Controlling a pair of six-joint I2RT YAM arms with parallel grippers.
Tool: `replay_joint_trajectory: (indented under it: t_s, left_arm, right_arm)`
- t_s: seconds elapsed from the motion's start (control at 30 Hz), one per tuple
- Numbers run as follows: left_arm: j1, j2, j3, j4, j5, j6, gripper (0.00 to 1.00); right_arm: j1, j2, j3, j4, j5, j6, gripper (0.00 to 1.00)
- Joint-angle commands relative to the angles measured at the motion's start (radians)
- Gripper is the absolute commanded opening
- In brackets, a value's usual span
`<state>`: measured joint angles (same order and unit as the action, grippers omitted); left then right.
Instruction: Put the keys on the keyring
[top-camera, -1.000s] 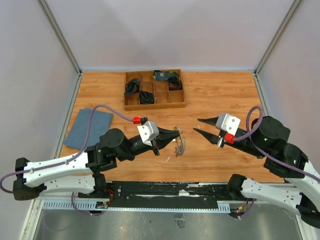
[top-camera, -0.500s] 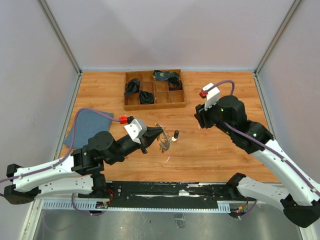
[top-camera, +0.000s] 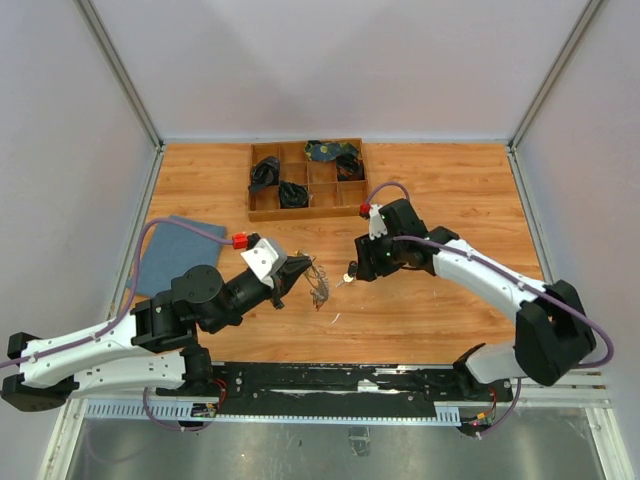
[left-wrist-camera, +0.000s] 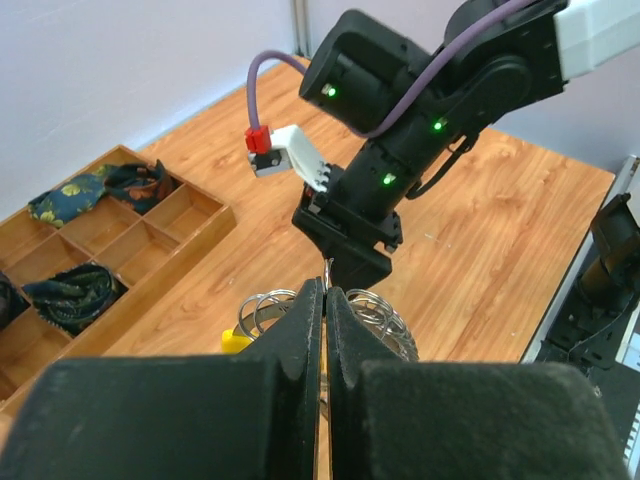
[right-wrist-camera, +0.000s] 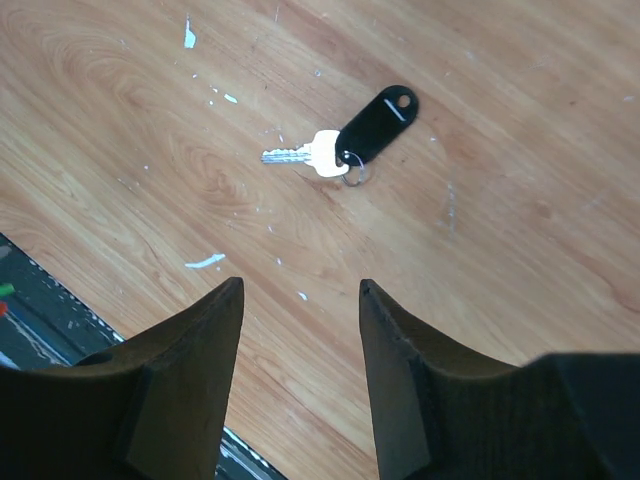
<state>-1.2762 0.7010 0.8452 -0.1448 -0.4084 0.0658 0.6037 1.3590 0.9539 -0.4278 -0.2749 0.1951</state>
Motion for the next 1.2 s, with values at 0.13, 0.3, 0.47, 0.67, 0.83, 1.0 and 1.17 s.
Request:
replay_joint_trajectory:
  t_s: [0.13,0.3,0.47,0.67,0.83,1.0,1.17]
  left_arm:
    - [0.006,-0.021,0.033,0.019,-0.017,-0.018,0.01]
    - [0.006,-0.02,0.028,0.026,-0.013,-0.019,0.0]
    - [0.006,-0.014,0.026,0.031,-0.012,-0.018,0.0]
    - [0.005,-0.012,0.023,0.036,-0.002,-0.015,0.0]
    - [0.005,-0.02,0.019,0.039,0.005,-0.015,0.0]
    - [0.006,-0.023,0.017,0.039,0.006,-0.015,0.0]
    - [0.005,-0.033,0.005,0.055,0.023,-0.013,0.01]
  right_arm:
    - [-0.077,0.156,-0.082,0.292,-0.174,0.238,0.5]
    - [-0.104,0.219,-0.11,0.347,-0.184,0.254,0.48]
    - [-0.127,0.256,-0.129,0.389,-0.203,0.263,0.47]
    - [-0.14,0.305,-0.135,0.411,-0.24,0.261,0.44]
    - [-0.147,0.331,-0.136,0.412,-0.245,0.259,0.41]
    - [-0.148,0.346,-0.135,0.419,-0.263,0.261,0.35]
    - [-0.15,0.357,-0.135,0.425,-0.277,0.266,0.32]
